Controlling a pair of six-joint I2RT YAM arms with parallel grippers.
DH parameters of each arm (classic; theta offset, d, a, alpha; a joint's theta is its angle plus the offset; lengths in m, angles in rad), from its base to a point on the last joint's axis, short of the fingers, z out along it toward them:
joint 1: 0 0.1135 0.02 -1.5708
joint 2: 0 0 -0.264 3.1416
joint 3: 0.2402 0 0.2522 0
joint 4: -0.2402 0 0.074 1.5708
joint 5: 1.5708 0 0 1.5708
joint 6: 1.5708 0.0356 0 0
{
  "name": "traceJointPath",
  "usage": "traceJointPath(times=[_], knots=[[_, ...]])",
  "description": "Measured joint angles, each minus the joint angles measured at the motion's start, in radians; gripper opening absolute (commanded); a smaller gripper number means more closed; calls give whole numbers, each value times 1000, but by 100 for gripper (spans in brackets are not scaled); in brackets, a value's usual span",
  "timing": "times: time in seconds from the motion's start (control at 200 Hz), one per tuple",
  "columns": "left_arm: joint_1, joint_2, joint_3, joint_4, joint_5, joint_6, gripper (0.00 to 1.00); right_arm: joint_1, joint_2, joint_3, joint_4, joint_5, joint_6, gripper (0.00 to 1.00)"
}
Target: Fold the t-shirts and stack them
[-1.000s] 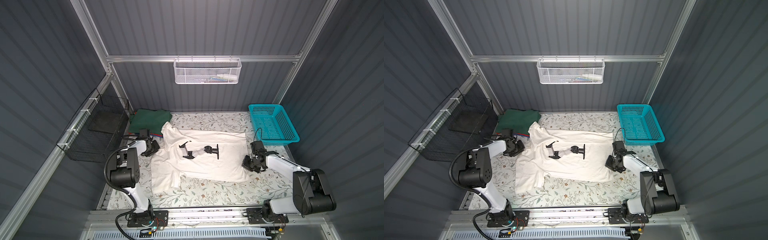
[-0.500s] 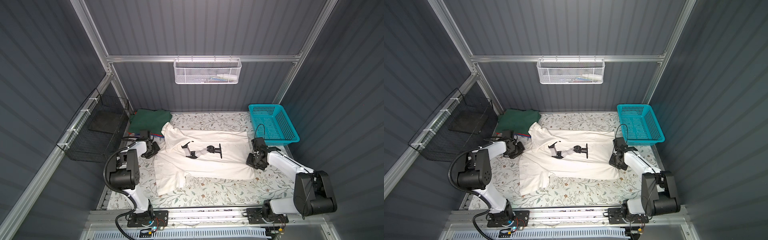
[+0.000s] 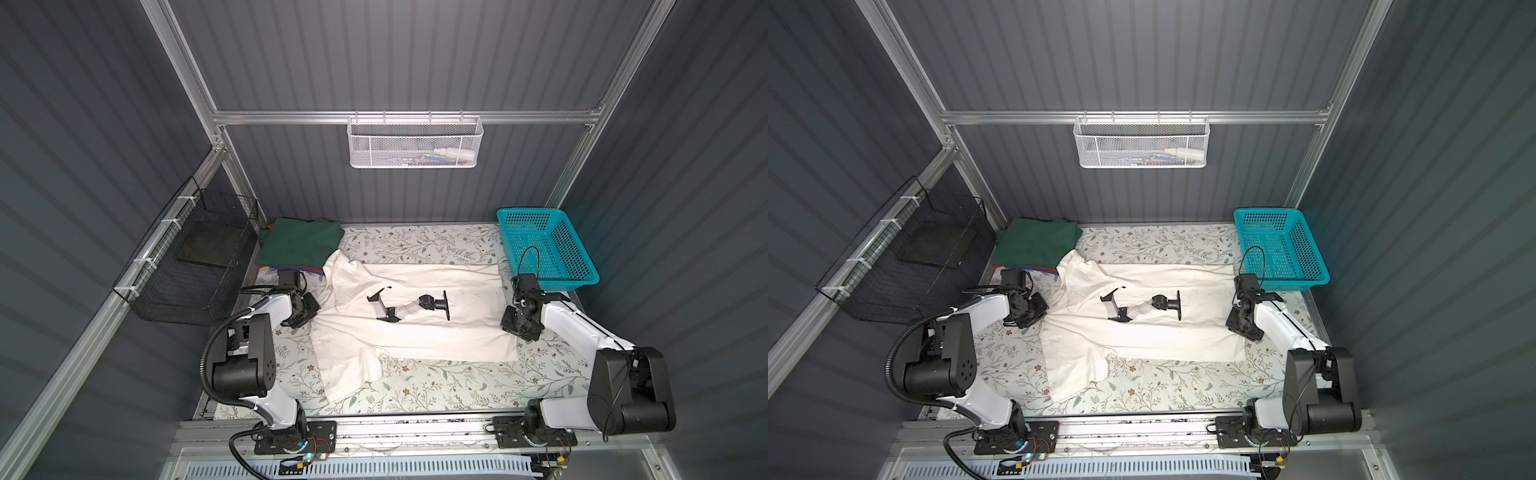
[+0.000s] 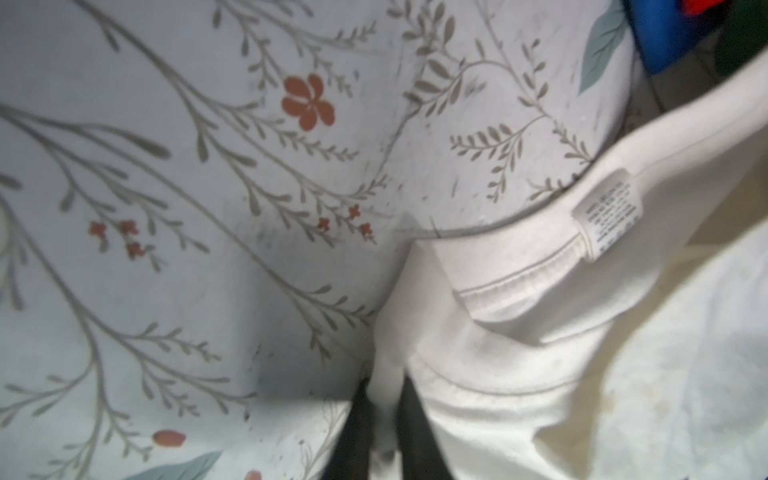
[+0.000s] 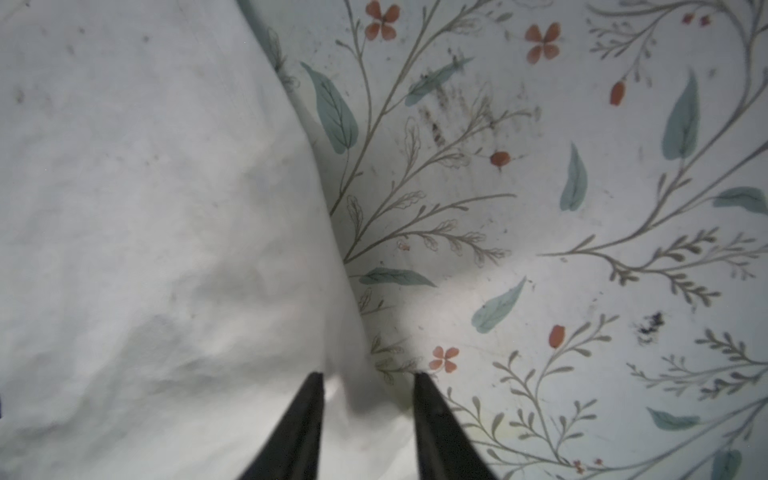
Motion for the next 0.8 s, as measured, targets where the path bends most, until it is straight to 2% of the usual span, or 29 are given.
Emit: traceJointPath(times=[0.025,0.055,0.075,0.16,0.31,0.39,0.49,0.565,0.69,0.801], knots=[[0,-5,5,0,0,0,50,-2,-11,0,-6,0,-1,59],[0,-15,6,1,0,6,67,-3,-29,0,-15,-3,0,63],[0,-27,6,-2,1,10,71,-5,-43,0,-21,-5,1,64],[0,-117,-14,-15,0,12,74,-5,-114,-1,-49,-13,5,62],[-13,-385,-78,-61,0,28,81,-6,-277,-32,-99,-55,34,58],[-50,-509,-121,-99,-2,29,86,-3,-361,-77,-121,-91,68,56],[-115,-620,-180,-167,-6,19,88,19,-434,-147,-153,-135,135,54],[-163,-705,-235,-227,-8,-3,88,65,-462,-187,-181,-146,187,52],[-243,-851,-312,-310,-23,-79,85,146,-456,-219,-219,-139,268,55],[-307,-888,-352,-328,-31,-145,84,163,-426,-245,-220,-123,315,56]])
